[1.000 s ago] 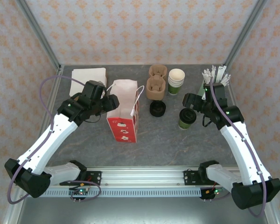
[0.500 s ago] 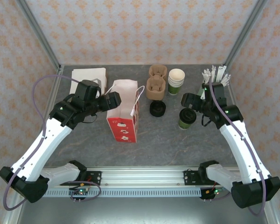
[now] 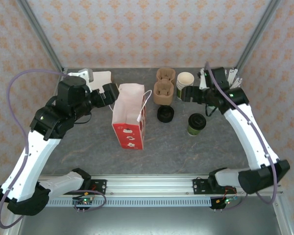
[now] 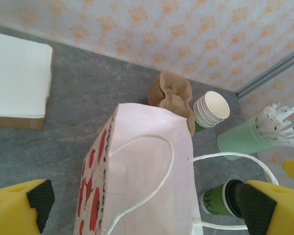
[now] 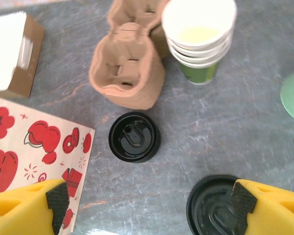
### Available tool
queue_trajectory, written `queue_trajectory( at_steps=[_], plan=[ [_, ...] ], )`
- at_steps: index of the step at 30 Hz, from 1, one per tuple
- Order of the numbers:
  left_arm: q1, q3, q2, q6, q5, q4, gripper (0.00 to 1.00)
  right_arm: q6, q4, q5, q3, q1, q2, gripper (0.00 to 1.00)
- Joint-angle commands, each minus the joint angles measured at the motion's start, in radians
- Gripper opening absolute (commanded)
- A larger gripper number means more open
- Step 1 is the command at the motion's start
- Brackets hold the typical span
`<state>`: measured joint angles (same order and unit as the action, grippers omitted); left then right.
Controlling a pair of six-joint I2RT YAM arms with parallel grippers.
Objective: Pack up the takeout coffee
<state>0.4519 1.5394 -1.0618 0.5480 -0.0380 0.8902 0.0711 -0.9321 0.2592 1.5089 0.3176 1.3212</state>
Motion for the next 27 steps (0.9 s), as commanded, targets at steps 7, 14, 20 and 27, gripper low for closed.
queue_trajectory(
  at_steps=[7, 14, 20, 27],
  plan=[
    [0.002, -0.027, 0.112, -0.038, 0.180, 0.049, 1.00, -0.428, -0.083, -0.017, 0.309, 0.013, 0.332, 0.90],
    [0.001, -0.045, 0.123, -0.044, 0.204, 0.067, 1.00, -0.563, -0.255, 0.022, 0.716, 0.013, 0.681, 0.76],
    [0.001, -0.037, 0.094, -0.056, 0.207, 0.076, 1.00, -0.662, -0.311, 0.029, 0.942, 0.017, 0.878, 0.73],
    [-0.001, -0.015, 0.055, -0.069, 0.206, 0.088, 1.00, -0.725, -0.245, 0.010, 0.970, 0.030, 0.965, 0.72]
  ],
)
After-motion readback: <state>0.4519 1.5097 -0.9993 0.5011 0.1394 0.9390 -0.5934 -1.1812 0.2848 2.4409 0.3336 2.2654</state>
